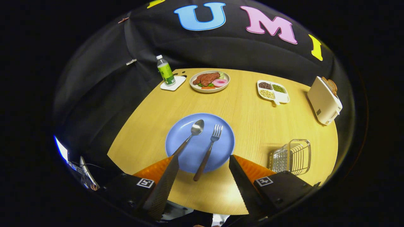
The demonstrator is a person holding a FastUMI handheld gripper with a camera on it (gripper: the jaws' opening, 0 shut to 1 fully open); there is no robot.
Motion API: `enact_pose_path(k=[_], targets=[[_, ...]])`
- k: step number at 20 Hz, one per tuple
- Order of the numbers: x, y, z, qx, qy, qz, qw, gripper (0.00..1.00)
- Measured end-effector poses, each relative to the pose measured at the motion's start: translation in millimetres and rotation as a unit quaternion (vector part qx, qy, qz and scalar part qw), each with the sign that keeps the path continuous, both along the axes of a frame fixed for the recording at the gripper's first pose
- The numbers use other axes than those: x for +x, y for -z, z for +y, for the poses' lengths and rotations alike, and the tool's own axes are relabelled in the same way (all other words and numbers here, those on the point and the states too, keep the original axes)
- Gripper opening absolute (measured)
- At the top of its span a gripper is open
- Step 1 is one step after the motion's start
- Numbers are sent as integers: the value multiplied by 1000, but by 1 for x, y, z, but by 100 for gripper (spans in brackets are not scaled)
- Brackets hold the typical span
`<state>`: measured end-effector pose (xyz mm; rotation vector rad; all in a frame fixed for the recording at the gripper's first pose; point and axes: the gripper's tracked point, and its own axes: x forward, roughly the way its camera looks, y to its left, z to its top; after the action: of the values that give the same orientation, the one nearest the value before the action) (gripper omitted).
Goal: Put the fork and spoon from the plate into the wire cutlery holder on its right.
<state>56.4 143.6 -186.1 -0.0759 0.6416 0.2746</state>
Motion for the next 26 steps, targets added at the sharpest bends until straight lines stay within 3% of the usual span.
enact_pose_path(k=[8,13,16,21,22,24,26], targets=[[29,57,16,-22,0,54,998,94],[42,83,19,-28,17,87,996,75],[45,99,16,-32,36,116,992,69],[49,103,8,-37,54,144,987,28],[50,101,4,-37,62,148,986,28],[53,106,6,-26,55,156,986,14],[51,106,5,-17,37,167,985,12]])
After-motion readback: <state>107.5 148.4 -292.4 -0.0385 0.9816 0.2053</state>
